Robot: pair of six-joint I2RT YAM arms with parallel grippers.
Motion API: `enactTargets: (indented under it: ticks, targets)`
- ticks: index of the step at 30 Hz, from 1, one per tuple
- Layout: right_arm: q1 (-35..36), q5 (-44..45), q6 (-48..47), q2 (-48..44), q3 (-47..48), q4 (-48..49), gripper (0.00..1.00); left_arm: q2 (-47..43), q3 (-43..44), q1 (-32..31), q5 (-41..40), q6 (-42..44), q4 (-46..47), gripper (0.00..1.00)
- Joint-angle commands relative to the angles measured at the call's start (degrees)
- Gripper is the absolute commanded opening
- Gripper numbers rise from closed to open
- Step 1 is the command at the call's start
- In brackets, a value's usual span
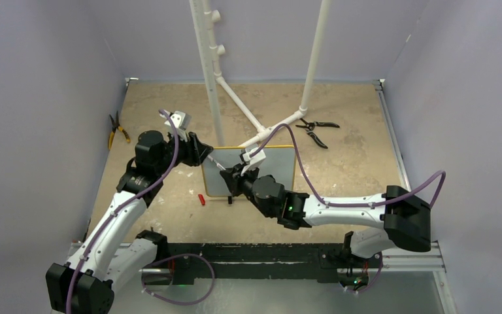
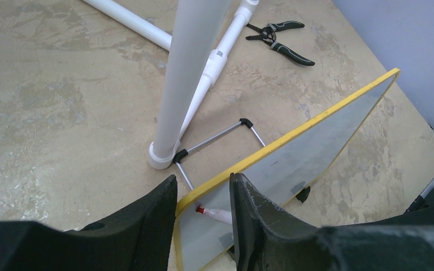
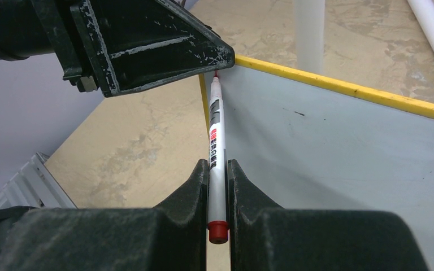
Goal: Write a sentence on the whiteboard
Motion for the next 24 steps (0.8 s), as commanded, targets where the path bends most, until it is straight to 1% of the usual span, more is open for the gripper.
enactTargets:
  ticks: [1,7,16,24]
  targets:
    - [-0.3,0.2,2.4,-0.3,0.5,-1.7,0.00,0.1,-0.8,0.3,1.7,-0.8,1.9,0.37]
    - [-0.3,0.9,4.5,-0.6,-0.9,-3.4,0.00,0.1,-0.8,0.3,1.9,-0.9,1.8,0.37]
    - [-0.3,-1.0,6.1,-0.8,-1.8,-4.8,0.00,0.2,-0.8,0.3,1.8,-0.9,1.8,0.37]
    - [-0.2,-2.6,5.4,-1.8,-1.9,-4.5,0.00,0.3,-0.8,0.3,1.8,-0.8,1.9,0.36]
